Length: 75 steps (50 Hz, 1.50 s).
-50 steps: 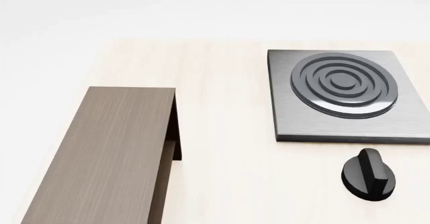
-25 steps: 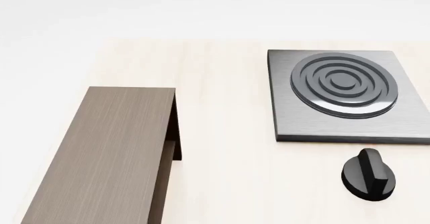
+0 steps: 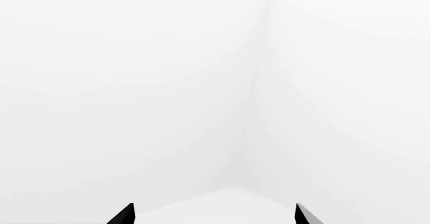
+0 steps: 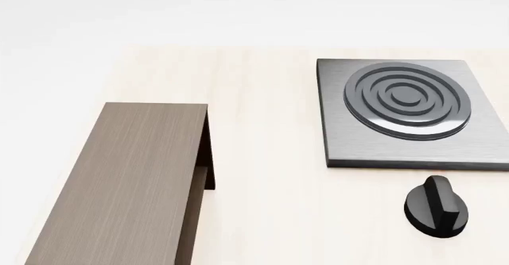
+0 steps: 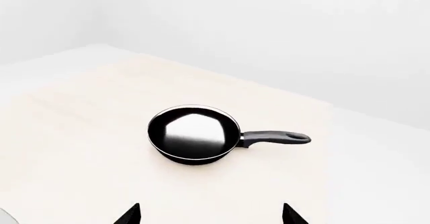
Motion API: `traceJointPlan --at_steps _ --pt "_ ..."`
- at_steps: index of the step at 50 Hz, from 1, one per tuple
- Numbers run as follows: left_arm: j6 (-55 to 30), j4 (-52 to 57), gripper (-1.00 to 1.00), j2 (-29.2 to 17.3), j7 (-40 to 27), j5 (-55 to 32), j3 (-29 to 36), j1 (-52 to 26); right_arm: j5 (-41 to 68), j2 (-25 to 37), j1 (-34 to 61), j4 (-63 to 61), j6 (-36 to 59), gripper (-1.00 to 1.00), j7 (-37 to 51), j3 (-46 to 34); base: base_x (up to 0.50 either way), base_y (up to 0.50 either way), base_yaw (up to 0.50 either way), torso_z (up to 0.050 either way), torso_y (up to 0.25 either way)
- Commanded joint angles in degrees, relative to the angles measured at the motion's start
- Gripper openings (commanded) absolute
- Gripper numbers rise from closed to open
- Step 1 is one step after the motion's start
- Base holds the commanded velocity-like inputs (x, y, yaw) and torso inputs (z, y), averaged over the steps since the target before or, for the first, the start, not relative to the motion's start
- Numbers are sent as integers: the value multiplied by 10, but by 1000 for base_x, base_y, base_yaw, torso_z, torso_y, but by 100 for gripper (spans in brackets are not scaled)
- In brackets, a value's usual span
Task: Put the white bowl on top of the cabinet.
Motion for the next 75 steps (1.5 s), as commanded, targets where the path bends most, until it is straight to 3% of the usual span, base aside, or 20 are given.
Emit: traceJointPlan --at_steps 1,18,75 --pt "2 -2 100 -1 -2 -4 -2 1 11 -1 5 8 24 100 -11 7 0 0 0 0 0" --pt "7 -7 100 -3 -6 -3 1 3 22 0 8 9 62 100 -21 28 0 0 0 0 0" --pt "7 -6 100 -13 -18 -6 9 5 17 7 -20 31 37 100 -2 93 0 0 0 0 0"
